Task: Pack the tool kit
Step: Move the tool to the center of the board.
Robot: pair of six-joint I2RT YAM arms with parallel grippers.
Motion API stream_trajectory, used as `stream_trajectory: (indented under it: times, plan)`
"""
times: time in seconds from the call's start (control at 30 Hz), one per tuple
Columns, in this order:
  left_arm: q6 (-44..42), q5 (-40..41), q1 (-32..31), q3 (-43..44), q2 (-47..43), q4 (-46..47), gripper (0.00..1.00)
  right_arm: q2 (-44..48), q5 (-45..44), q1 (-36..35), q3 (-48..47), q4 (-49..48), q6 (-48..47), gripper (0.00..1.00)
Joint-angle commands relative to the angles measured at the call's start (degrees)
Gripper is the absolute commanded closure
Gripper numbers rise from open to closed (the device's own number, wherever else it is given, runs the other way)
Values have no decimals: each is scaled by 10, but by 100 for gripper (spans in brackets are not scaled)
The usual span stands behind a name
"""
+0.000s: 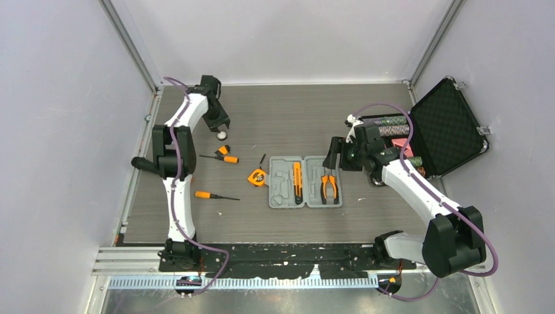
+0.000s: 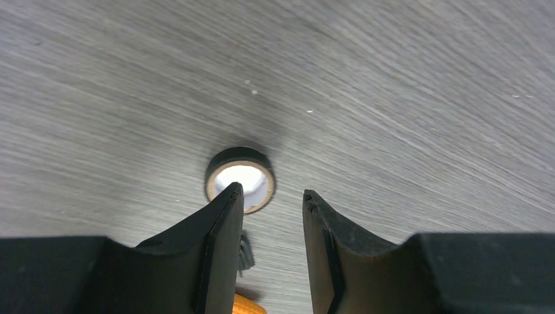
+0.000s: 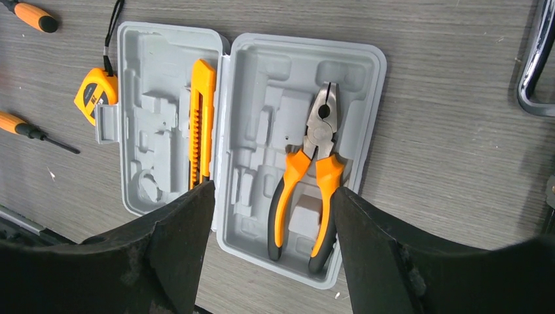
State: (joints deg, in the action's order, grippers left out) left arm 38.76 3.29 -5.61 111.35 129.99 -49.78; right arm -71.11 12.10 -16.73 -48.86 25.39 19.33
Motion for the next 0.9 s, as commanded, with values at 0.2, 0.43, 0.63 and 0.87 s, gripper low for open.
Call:
stream_trajectory:
  times: [0.2, 0.43, 0.63, 0.87]
  plan:
    - [40, -87, -1, -15, 4, 47, 57, 28, -4, 8, 1, -5, -10, 28]
    - [44, -77, -1, -77, -22, 61, 56, 31, 0, 9, 5, -5, -9, 28]
    - [46, -80, -6, -116, -44, 57, 57, 36, 2, 9, 5, -5, -7, 28]
    - [41, -80, -27, -196, -116, 50, 56, 43, 3, 9, 9, -5, -6, 28]
